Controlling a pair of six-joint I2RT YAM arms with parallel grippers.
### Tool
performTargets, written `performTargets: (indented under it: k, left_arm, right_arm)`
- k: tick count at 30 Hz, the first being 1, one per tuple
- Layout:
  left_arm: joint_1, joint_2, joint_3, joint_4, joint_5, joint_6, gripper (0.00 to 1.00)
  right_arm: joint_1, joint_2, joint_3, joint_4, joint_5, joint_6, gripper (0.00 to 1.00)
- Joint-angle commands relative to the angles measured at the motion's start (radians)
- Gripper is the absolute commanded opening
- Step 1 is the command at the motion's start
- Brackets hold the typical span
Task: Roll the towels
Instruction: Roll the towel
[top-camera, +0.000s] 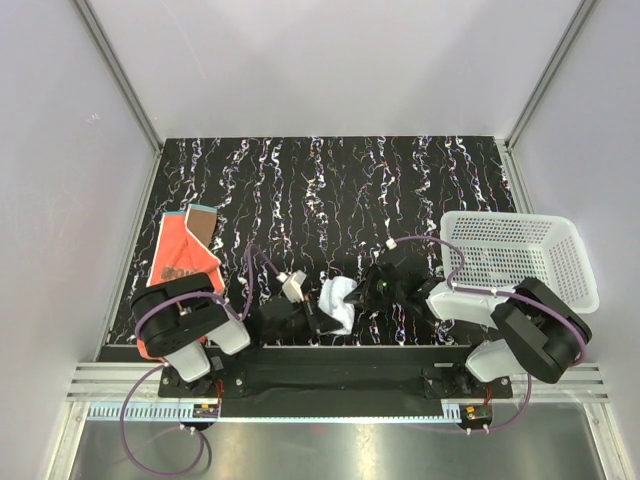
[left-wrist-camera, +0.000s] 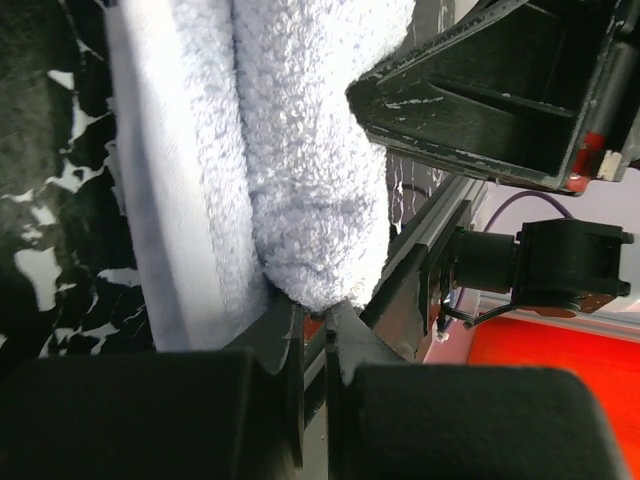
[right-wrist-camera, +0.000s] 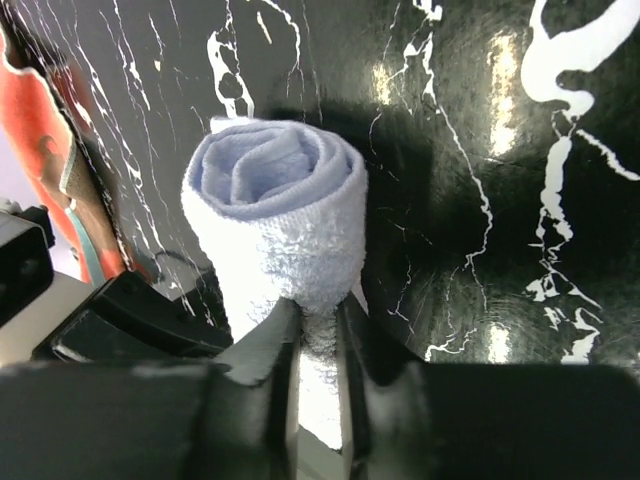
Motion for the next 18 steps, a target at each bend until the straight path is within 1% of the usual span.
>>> performTargets:
  k: [1,2,3,5,6,8,9,10,11,12,13,14,15,16,17,18]
  left_arm:
    - [-0.007,-0.025,0.054,-0.133,0.067,0.076,0.01]
    - [-0.007,-0.043,0.084,-0.175,0.064,0.088,0.03]
    - [-0.007,-0.054,0.101,-0.276,0.059,0.102,0.03]
    - [-0.007,-0.088,0.143,-0.385,0.039,0.152,0.03]
    - [-0.007,-0.097,0.182,-0.480,0.032,0.171,0.04]
    - [-0.013,-0.132,0.216,-0.567,-0.009,0.215,0.04]
    - [-0.018,-0.146,0.256,-0.664,-0.033,0.231,0.08]
    - [-0.030,-0.163,0.275,-0.721,-0.059,0.263,0.12]
    - [-0.039,-0.193,0.302,-0.777,-0.127,0.278,0.16]
    - [-0.048,-0.206,0.350,-0.886,-0.163,0.295,0.24]
    - [-0.071,-0.232,0.376,-0.939,-0.235,0.321,0.28]
    - [-0.083,-0.243,0.397,-0.987,-0.270,0.333,0.33]
    - [-0.096,-0.250,0.417,-1.065,-0.299,0.341,0.40]
    - [-0.114,-0.266,0.452,-1.082,-0.351,0.362,0.51]
    - [-0.125,-0.270,0.469,-1.126,-0.385,0.369,0.56]
    - [-0.136,-0.275,0.488,-1.198,-0.422,0.373,0.59]
  right_arm:
    - [-0.003,0.011,-0.002,0.000,0.026,-0.001,0.13]
    - [-0.003,0.006,0.004,-0.026,0.044,-0.004,0.12]
    - [-0.001,-0.006,0.024,-0.097,0.058,-0.006,0.10]
    - [-0.001,-0.017,0.045,-0.154,0.088,-0.015,0.09]
    - [-0.001,-0.023,0.070,-0.246,0.099,-0.016,0.09]
    - [0.000,-0.025,0.099,-0.350,0.130,-0.024,0.07]
    - [0.003,-0.022,0.132,-0.384,0.142,-0.029,0.07]
    - [0.008,-0.023,0.148,-0.415,0.156,-0.030,0.06]
    - [0.011,-0.020,0.163,-0.446,0.176,-0.029,0.05]
    - [0.019,-0.018,0.194,-0.504,0.176,-0.029,0.05]
    - [0.023,-0.017,0.209,-0.529,0.205,-0.029,0.05]
    - [0.025,-0.015,0.222,-0.552,0.220,-0.027,0.05]
    - [0.029,-0.008,0.243,-0.590,0.228,-0.026,0.05]
    - [0.037,-0.005,0.252,-0.605,0.236,-0.023,0.05]
    - [0.040,0.003,0.258,-0.628,0.246,-0.017,0.05]
    - [0.042,0.008,0.266,-0.635,0.247,-0.009,0.06]
